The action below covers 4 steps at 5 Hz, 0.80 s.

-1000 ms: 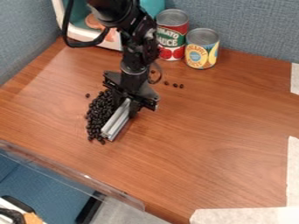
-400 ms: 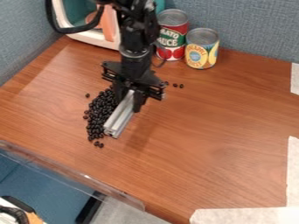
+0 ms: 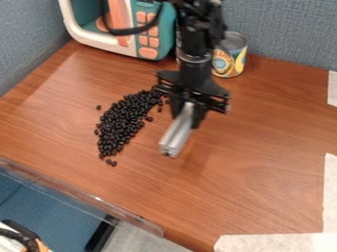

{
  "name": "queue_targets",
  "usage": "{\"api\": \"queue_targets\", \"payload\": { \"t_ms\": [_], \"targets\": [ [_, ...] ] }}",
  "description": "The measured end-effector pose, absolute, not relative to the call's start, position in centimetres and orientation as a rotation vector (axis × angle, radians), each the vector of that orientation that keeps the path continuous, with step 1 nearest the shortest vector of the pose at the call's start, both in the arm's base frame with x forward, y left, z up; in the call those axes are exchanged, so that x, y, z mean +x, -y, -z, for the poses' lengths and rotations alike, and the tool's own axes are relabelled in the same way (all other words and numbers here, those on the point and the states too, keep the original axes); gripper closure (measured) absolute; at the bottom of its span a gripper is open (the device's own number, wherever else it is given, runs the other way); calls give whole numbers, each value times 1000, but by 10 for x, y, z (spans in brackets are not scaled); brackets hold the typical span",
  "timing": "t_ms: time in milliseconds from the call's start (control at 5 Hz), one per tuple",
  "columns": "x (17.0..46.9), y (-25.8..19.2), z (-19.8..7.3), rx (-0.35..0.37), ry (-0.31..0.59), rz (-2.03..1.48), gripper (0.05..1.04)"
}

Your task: Sweep into pile

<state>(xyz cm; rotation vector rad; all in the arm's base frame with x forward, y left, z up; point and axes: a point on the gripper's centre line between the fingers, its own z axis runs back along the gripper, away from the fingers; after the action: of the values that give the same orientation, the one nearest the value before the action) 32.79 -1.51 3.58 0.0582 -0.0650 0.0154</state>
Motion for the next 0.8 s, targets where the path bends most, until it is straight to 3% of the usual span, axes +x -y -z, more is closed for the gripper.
{"api": "queue_targets", "payload": {
  "t_ms": [400,800],
  "targets": [
    [376,30,-5,49,35,-60,708],
    [414,21,0,31,55,-118,708]
  ]
}}
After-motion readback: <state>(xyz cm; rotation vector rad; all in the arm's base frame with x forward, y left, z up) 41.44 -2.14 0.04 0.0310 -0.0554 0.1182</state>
